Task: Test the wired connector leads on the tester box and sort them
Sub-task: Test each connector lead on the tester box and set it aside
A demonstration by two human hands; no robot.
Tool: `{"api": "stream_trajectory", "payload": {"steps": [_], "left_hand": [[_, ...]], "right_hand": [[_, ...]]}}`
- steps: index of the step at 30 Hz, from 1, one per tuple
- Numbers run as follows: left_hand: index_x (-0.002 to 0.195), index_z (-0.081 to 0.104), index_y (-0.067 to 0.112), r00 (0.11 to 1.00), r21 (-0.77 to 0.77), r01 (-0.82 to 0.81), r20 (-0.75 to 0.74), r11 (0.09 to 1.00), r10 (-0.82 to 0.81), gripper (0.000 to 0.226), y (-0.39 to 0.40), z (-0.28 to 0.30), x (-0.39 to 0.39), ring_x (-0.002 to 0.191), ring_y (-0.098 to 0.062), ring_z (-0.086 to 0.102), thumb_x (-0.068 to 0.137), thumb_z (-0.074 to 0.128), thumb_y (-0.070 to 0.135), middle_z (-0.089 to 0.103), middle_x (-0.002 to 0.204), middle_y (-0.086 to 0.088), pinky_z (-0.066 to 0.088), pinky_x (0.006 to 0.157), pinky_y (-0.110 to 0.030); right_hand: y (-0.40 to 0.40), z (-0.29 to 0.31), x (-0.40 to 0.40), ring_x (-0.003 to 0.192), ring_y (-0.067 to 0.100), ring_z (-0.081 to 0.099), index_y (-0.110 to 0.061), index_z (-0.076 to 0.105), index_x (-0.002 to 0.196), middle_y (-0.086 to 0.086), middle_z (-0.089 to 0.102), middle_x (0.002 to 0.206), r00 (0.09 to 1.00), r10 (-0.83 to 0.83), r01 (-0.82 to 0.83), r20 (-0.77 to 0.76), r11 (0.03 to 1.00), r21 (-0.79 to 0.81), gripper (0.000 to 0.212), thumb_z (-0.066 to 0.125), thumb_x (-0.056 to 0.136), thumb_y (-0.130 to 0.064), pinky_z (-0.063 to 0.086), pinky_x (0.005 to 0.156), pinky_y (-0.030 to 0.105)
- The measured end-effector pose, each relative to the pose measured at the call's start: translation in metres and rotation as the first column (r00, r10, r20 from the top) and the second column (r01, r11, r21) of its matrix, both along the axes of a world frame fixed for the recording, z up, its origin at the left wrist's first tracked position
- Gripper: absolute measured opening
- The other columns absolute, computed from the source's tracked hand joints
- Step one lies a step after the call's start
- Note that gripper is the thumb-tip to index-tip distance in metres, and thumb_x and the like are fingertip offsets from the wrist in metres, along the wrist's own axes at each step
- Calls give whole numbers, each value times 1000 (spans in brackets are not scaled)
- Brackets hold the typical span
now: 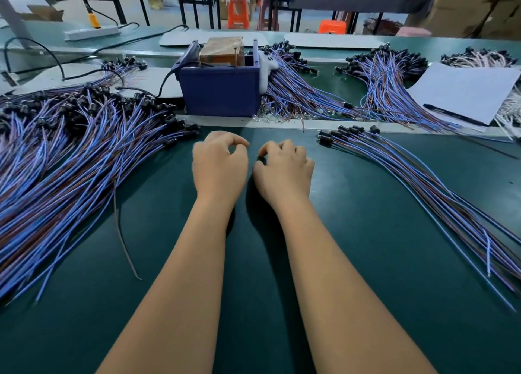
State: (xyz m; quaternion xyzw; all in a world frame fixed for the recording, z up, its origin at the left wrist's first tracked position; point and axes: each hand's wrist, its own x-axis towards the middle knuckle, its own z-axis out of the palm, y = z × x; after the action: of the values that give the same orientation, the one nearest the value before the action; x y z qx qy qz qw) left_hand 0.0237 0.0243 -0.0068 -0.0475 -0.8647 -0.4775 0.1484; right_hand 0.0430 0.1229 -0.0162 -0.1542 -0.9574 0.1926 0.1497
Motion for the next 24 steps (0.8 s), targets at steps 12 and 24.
{"api": "stream_trajectory", "payload": {"steps": [12,24], "left_hand": [[128,52,14,899,-343,-325,176,881,400,37,-59,1,-16,120,-42,45,92,48,23,50,133,-20,36,98,-46],[78,67,22,979,311,158,-174,937,-108,26,-8,7,-1,85,-4,58,82,55,0,61,89,8,45,83,-16]], "right_hand": [[4,-1,5,115,25,38,-25,61,112,0,51,120,998,66,-67,-7,997,-41,26,44,93,-26,26,97,38],[2,8,6,75,25,61,-18,62,95,3,65,82,938,2,-250,-347,699,-670,24,40,97,-8,48,65,32]]}}
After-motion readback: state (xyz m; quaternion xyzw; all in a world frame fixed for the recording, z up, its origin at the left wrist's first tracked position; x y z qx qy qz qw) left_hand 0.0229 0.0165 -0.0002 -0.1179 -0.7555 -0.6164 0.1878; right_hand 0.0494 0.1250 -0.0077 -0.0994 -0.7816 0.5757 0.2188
